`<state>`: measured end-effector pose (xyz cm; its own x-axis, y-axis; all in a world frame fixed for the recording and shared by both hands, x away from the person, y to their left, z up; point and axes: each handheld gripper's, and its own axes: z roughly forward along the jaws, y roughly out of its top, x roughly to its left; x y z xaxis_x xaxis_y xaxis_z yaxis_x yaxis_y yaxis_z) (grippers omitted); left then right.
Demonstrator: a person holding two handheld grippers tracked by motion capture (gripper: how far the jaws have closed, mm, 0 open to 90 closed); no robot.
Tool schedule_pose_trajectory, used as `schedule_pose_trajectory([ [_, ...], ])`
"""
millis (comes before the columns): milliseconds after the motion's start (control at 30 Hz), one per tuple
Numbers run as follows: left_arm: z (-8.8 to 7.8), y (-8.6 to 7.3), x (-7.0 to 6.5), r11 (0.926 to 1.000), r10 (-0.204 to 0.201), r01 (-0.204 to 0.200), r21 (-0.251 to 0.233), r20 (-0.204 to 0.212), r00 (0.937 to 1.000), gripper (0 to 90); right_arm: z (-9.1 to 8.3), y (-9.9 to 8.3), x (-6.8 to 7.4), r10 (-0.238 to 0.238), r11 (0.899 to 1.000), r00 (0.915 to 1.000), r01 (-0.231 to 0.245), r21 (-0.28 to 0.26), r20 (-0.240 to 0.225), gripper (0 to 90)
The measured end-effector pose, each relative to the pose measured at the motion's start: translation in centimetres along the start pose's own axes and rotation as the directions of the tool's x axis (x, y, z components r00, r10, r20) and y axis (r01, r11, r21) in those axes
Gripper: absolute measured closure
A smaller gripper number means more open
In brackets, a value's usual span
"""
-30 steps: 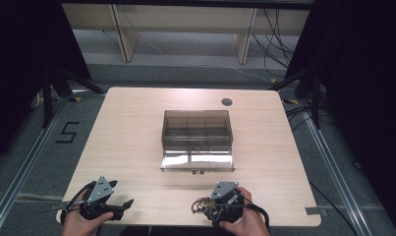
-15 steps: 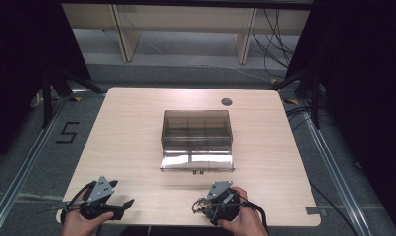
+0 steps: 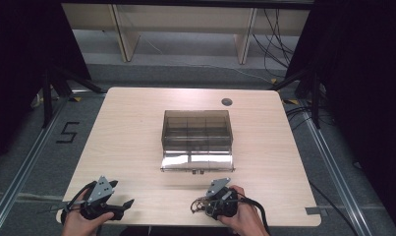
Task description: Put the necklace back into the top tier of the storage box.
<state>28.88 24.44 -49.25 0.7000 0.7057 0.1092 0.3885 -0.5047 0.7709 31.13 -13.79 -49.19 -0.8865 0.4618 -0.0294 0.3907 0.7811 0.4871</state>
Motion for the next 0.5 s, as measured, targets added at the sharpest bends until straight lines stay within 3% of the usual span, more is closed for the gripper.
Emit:
schedule_pose_trajectory([
  [67, 0.0, 0.0, 0.0, 1.0000, 0.004, -0.004, 0.000, 0.001, 1.0000, 15.8, 0.0, 0.1, 0.0, 0.010, 1.000, 0.9999, -0.010, 0.001, 0.005, 58.6],
  [100, -0.1, 0.0, -0.1, 0.9998, -0.014, 0.014, 0.012, 0.001, 0.9999, 15.7, 0.0, 0.1, -0.1, 0.012, 1.000, 0.9999, -0.012, 0.006, 0.007, 59.0],
  [200, 0.0, 0.0, 0.1, 0.9999, 0.009, -0.009, 0.005, 0.001, 1.0000, 15.7, -0.2, 0.3, -0.1, 0.018, 1.000, 0.9998, -0.018, 0.010, 0.005, 61.0],
  [233, 0.1, -0.1, -0.2, 0.9993, -0.038, 0.038, 0.001, 0.003, 0.9993, 15.8, -0.3, 0.4, -0.1, 0.019, 1.000, 0.9998, -0.019, 0.007, 0.009, 64.0],
  [267, 0.0, 0.0, 0.1, 1.0000, 0.010, -0.010, 0.000, -0.005, 0.9999, 15.8, -0.5, 0.4, -0.2, 0.018, 1.000, 0.9998, -0.018, -0.011, -0.002, 72.5],
  [300, 0.0, 0.0, 0.0, 1.0000, 0.005, -0.005, 0.003, -0.002, 1.0000, 15.7, -1.0, 0.5, -0.1, 0.052, 0.999, 0.9986, -0.052, -0.017, 0.000, 80.9],
  [333, 0.0, 0.0, 0.0, 1.0000, -0.001, 0.001, 0.001, -0.001, 1.0000, 15.7, -1.2, 0.5, -0.3, 0.039, 0.998, 0.9992, -0.039, -0.043, -0.004, 84.5],
  [367, 0.0, 0.0, 0.0, 1.0000, -0.001, 0.001, 0.001, -0.001, 1.0000, 15.7, -1.2, 0.5, -0.3, 0.039, 0.998, 0.9992, -0.039, -0.043, -0.004, 84.5],
  [400, 0.1, 0.0, 0.0, 1.0000, -0.003, 0.003, 0.002, -0.001, 1.0000, 15.7, -1.5, 0.4, -0.5, 0.074, 0.997, 0.9973, -0.074, -0.030, -0.004, 85.5],
  [500, 0.1, 0.0, 0.0, 1.0000, -0.004, 0.004, 0.002, -0.001, 1.0000, 15.7, -1.7, 0.4, -0.8, 0.079, 0.997, 0.9969, -0.079, -0.022, -0.006, 87.3],
])
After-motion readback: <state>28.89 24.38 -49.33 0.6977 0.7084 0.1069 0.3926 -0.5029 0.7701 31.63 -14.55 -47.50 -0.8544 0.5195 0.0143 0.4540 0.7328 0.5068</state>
